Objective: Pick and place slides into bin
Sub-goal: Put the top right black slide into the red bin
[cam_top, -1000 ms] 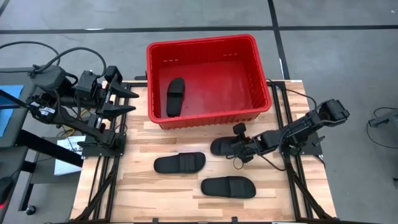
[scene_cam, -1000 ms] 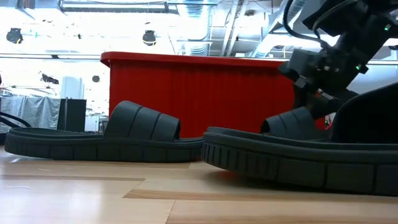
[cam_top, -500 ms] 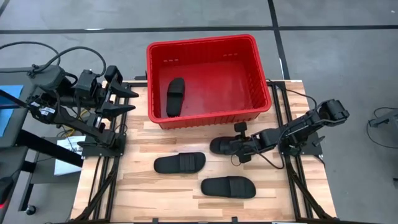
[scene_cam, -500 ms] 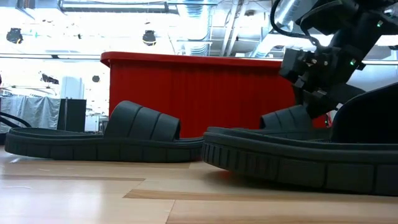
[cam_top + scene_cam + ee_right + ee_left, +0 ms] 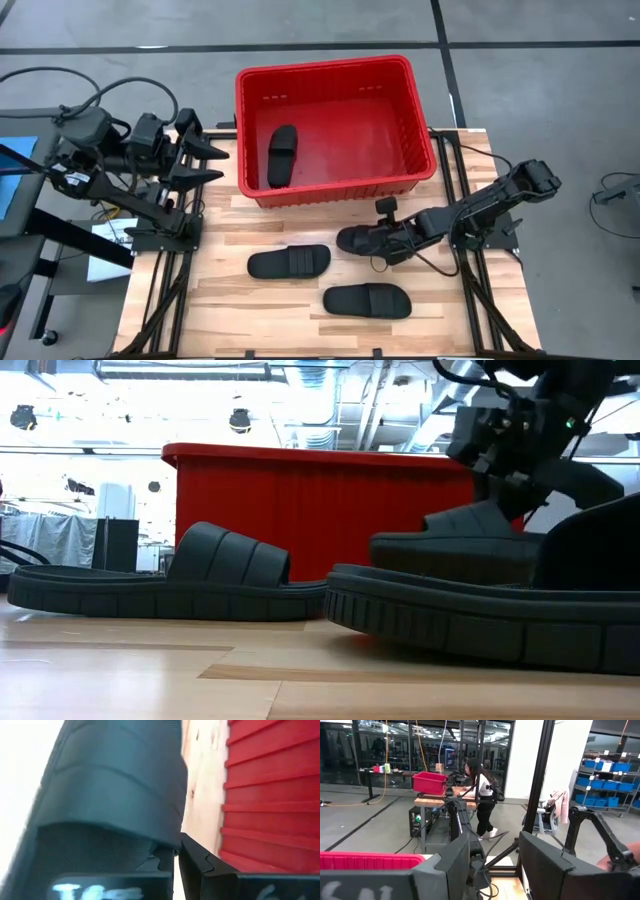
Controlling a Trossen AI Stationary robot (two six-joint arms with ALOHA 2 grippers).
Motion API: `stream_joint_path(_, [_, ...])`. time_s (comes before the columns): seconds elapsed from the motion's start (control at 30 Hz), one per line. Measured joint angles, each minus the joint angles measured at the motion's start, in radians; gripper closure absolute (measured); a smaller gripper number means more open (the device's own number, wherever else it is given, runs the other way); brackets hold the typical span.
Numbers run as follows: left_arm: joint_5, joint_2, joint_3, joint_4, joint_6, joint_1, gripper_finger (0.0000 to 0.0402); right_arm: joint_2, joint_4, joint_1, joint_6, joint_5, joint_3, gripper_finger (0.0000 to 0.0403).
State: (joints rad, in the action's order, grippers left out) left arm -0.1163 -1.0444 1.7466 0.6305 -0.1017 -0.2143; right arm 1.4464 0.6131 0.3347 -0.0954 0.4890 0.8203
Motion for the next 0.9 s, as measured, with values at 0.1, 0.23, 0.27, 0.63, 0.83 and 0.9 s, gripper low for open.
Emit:
stream_joint_path(0.1, [0.0,-0.012,0.0,0.003,0.0,0.0,0.024,0.0,0.05,0.019,0.004,0.007,0.038,0.0402])
stream_joint_path(0.23, [0.0,-0.033,0.0,0.003,0.0,0.0,0.024,0.0,0.143,0.043,0.042,0.025,0.09,0.0402])
stream_joint_path(0.27, [0.0,-0.04,0.0,0.004,0.0,0.0,0.024,0.0,0.165,0.05,0.045,0.037,0.105,0.0402])
stream_joint_path(0.63, [-0.019,-0.084,0.0,-0.039,-0.134,0.0,0.024,-0.001,0.425,0.109,0.046,0.144,0.316,0.0403])
stream_joint_path(0.83, [-0.072,-0.078,0.0,-0.047,-0.119,0.0,0.024,-0.025,0.61,0.11,0.044,0.208,0.423,0.0403])
stream_joint_path(0.9, [-0.104,-0.076,0.0,-0.047,-0.085,0.0,0.024,-0.042,0.641,0.106,0.043,0.256,0.456,0.0402])
